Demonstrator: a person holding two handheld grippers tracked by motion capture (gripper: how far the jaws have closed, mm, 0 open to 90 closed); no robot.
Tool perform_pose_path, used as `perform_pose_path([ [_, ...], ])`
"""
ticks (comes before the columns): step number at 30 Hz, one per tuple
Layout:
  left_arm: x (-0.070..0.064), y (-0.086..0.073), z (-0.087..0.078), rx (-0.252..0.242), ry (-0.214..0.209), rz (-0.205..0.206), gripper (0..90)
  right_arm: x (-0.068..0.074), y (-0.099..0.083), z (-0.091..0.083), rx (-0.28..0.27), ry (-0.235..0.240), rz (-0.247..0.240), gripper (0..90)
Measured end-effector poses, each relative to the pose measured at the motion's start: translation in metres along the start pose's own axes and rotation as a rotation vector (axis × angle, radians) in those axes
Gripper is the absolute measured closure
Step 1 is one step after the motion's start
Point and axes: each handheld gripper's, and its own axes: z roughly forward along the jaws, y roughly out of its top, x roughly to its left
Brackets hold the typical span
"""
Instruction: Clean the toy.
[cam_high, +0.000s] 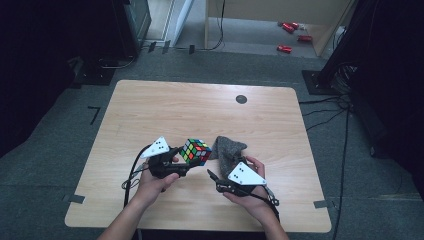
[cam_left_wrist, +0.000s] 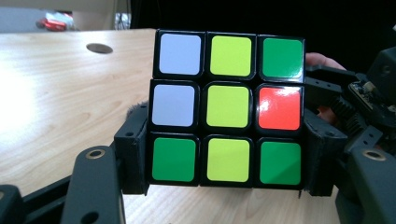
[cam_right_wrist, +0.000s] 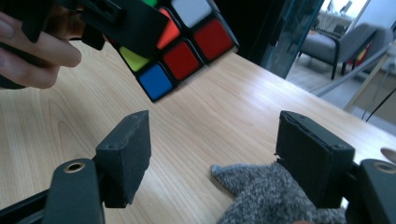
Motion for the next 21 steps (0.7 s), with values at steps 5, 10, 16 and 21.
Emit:
perform_pose_path([
  [5,-0.001,0.000,0.002,0.020,-0.014,-0.017,34.9,0.006,-0.001,0.003,-0.011,-0.007,-0.057,24.7],
  [10,-0.002,0.001,0.003,0.035,-0.024,-0.023,34.9,0.009,-0.001,0.004,-0.041,-0.028,-0.099,23.8],
  [16,-0.004,0.000,0.007,0.057,-0.036,-0.027,34.9,0.013,-0.002,0.006,-0.082,-0.038,-0.168,24.3],
  [21,-0.006,0.000,0.009,0.074,-0.050,-0.031,34.9,0.017,-0.003,0.007,-0.105,-0.032,-0.216,27.9],
])
